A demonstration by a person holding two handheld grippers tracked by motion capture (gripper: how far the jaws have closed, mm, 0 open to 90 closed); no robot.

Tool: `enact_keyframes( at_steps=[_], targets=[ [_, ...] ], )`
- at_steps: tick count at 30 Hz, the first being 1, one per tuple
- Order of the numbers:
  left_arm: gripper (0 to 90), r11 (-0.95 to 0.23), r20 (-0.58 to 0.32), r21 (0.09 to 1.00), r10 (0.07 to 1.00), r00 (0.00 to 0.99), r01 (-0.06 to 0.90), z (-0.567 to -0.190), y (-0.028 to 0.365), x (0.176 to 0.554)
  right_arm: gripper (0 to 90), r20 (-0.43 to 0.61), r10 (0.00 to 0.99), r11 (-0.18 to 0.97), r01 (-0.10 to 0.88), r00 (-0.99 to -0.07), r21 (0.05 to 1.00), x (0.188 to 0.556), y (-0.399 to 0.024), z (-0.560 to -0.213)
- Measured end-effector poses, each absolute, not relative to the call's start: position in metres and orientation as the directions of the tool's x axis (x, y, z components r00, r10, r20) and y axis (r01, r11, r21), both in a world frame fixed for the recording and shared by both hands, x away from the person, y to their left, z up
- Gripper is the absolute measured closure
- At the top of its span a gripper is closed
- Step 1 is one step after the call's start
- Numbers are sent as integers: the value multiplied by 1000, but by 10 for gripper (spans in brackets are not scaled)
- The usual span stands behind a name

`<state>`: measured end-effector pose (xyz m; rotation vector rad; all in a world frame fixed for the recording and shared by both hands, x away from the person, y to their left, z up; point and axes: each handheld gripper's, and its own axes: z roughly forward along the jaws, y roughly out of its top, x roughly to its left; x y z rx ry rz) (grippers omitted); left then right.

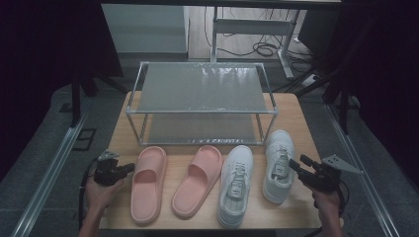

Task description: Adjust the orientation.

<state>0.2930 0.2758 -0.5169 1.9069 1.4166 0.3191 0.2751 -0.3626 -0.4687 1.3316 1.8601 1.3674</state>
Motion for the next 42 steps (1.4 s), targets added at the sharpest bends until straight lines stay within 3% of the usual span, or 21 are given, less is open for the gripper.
enact_keyframes(
  at_steps=[12,18,42],
  targets=[
    [889,-104,-227,731,895,384,674,-498,285,249,455,164,895,27,418,-415,908,273,-363,-466],
    [900,-135,-223,740,875,430,659,-493,271,226,455,166,896,26,422,-412,906,274,-362,-468],
    [900,-168,-228,703,867,443,691,-509,257,230,454,163,888,33,414,-429,910,273,-356,-466]
  ],
)
